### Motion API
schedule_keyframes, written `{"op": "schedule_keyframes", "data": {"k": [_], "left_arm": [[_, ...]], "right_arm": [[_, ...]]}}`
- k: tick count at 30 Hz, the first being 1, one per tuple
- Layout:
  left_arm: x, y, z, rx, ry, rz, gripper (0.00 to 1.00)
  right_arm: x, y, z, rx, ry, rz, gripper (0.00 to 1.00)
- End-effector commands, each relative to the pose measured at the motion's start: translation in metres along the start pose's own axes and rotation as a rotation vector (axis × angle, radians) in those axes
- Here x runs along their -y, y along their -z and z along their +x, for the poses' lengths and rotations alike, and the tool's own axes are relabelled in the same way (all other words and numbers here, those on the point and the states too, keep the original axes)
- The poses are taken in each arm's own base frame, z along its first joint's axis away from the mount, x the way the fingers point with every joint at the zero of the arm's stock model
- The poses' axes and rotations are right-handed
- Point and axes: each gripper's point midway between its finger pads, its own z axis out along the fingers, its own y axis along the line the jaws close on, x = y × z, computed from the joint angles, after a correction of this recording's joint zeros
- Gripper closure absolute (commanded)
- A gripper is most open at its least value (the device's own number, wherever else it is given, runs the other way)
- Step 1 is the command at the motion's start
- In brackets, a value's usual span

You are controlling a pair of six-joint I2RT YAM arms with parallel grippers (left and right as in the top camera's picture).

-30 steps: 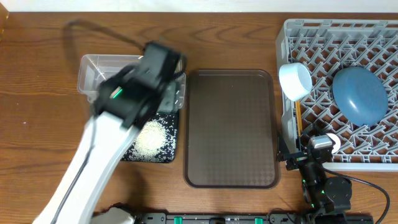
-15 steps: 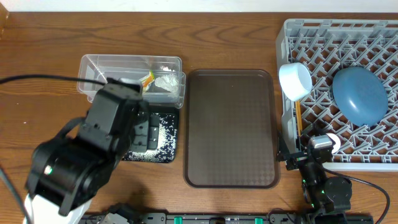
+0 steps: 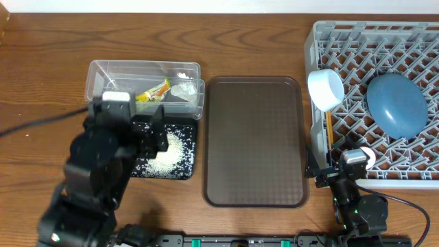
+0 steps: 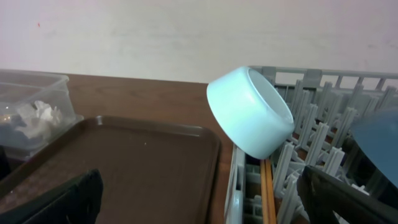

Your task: Sort waste into correct bins and load items into the dishwasher rack

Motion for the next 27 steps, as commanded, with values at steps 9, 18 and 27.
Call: {"op": "schedule_keyframes", "data": {"k": [9,18,27], "left_arm": [[-0.036,0.007,0.069,0.192,0.044,-0.04,0.09],[-0.045,-0.009,0.112,0.27,0.058,-0.036,0.09],[-0.048,-0.034,0.134,0.363,0.061,-0.025,0.08]], "right_arm": [[0.001,0.0,0.001,-0.001,-0.002,0.006,0.01],[0.001,0.0,0.001,-0.001,-0.002,0.006,0.01],[0.001,0.0,0.001,-0.001,-0.002,0.006,0.01]]}}
